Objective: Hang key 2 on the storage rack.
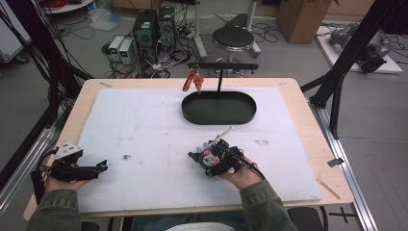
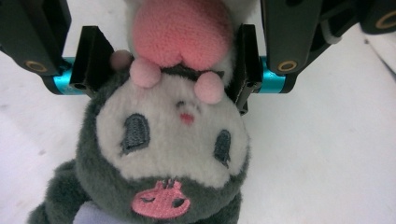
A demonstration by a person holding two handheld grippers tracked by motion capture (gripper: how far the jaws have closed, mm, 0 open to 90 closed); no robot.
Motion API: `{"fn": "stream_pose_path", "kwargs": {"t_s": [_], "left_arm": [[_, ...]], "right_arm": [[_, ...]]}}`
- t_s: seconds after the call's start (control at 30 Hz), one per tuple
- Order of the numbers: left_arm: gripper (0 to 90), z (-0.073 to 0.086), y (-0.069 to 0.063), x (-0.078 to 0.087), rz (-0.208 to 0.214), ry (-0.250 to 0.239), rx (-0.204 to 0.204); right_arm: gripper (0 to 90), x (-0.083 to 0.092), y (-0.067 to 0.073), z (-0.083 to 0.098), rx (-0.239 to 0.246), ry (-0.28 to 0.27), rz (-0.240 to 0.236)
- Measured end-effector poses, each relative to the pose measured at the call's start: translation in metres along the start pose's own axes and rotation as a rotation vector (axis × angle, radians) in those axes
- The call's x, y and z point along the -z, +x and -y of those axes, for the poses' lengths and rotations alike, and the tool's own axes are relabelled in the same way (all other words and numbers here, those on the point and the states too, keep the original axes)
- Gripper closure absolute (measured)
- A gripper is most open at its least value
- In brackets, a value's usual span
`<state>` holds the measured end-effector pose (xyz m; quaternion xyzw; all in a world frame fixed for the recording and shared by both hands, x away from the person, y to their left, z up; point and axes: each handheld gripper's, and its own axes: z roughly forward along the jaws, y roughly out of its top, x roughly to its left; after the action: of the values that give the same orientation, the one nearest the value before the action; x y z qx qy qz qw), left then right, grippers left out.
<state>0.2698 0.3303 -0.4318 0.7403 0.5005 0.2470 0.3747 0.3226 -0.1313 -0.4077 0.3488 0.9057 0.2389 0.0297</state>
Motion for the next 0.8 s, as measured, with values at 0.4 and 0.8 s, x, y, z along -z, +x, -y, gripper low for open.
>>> {"fn": "stream_pose_path", "kwargs": {"t_s": [0.4, 0.8], "left_arm": [[1.7, -0.002, -0.002, -0.001, 0.008, 0.006, 0.0], [1.7, -0.009, -0.005, -0.005, 0.025, 0.008, -0.02]], "right_arm": [[42.5, 0.039, -0.015, -0.018, -0.007, -0.094, -0.013], [42.3, 0.064, -0.033, -0.032, -0.026, -0.158, -0.002]]}}
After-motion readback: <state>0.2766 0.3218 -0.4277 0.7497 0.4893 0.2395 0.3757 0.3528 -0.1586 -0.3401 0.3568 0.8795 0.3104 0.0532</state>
